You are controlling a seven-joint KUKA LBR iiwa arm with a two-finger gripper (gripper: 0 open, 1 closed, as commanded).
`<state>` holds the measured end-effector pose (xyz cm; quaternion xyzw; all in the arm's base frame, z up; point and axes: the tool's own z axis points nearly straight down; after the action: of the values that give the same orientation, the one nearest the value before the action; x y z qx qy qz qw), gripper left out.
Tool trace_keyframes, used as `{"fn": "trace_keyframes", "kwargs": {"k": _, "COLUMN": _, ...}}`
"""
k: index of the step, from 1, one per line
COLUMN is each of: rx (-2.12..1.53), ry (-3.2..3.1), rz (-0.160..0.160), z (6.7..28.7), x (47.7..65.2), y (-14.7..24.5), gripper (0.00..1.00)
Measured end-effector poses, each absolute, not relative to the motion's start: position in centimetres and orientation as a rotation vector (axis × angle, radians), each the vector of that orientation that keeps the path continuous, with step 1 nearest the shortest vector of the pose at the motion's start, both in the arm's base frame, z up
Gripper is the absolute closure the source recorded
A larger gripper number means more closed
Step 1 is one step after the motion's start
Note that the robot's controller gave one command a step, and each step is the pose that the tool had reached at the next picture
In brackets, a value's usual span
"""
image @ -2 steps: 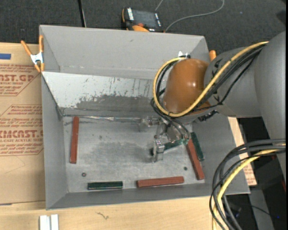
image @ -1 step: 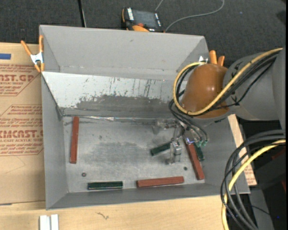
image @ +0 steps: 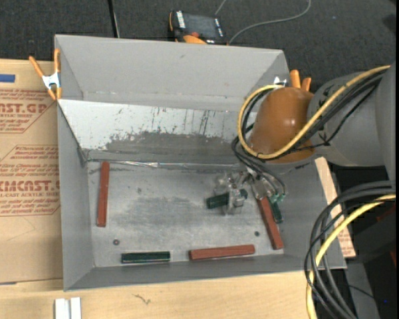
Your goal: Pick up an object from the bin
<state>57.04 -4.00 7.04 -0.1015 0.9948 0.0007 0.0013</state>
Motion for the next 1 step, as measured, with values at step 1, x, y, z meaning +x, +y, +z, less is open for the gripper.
{"fn": "trace_keyframes", "kwargs": {"k": 1, "rx": -0.343, "ry": 3.112, "rz": -0.001, "z": 19.73, "x": 56.09, "y": -1.0, "gripper": 1.0}}
